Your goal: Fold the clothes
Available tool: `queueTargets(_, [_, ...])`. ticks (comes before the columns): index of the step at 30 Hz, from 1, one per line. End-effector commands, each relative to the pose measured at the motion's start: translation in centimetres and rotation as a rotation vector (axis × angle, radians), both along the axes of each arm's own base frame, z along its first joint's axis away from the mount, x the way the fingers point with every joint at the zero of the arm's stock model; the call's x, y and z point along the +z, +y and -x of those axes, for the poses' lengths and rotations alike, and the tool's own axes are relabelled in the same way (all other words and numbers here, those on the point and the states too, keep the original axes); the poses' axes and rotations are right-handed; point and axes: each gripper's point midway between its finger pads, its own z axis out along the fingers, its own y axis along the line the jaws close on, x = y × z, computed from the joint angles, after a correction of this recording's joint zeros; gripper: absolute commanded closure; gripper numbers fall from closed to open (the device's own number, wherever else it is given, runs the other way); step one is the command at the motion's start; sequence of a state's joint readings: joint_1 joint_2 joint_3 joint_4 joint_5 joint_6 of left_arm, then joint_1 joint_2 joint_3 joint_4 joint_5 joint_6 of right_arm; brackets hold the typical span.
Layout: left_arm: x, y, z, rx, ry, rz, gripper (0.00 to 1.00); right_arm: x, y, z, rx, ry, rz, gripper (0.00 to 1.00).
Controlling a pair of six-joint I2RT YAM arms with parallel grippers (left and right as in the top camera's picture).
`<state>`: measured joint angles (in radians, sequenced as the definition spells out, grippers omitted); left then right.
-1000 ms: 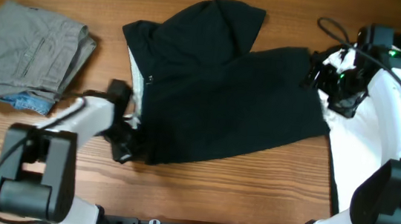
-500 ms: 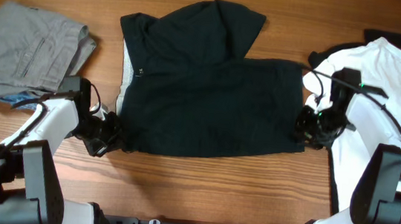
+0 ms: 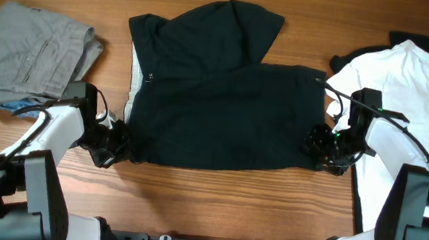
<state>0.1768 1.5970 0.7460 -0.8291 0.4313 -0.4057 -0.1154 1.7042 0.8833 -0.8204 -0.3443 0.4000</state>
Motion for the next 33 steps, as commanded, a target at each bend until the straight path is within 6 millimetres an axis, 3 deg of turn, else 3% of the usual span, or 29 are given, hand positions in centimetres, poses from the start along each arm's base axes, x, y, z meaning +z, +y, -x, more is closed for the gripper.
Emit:
queueTargets(1, [0.1,0.3,0.1,-0.005,-0.011,-0.015,0.96,-1.3,-1.3,-0.7,0.024,-0.003,0.027,0.28])
queueTargets(7, [0.1,0.3,0.1,-0.006,-0.011,-0.014,0.96,4.1,-1.9,-3.7,0.045,-0.148,-0.003,0.27])
queueTargets(9, [0.1,0.3,0.1,-0.005,-0.011,-0.015,0.96,6.0,-1.8,-3.6,0.053,-0.189,0.005,0.26])
queueTargets(12, [0.1,0.3,0.0,-0.005,-0.014,-0.015,0.96,7.0,-1.6,-2.2,0.036,-0.166,0.002,0.25])
queueTargets(14, [0.1,0.3,-0.1,-0.006,-0.018,-0.016,0.96,6.6,-1.5,-1.1,0.031,-0.124,-0.001,0.25])
queueTargets(19, [0.1,0.3,-0.2,-0.006,-0.021,-0.016,0.96,3.3,-1.1,1.9,-0.069,-0.014,-0.008,0.31])
queueTargets(24, [0.1,0.3,-0.1,-0.005,-0.020,-0.016,0.96,-0.2,-0.8,3.5,-0.216,0.026,-0.003,0.49])
queueTargets(28, [0.1,0.3,-0.1,-0.005,-0.018,-0.016,0.96,-1.7,-0.8,2.8,-0.230,-0.041,-0.003,0.50])
queueTargets(33, [0.1,0.3,-0.1,-0.006,-0.017,-0.015,0.96,-1.7,-1.2,0.8,-0.211,-0.144,0.004,0.48])
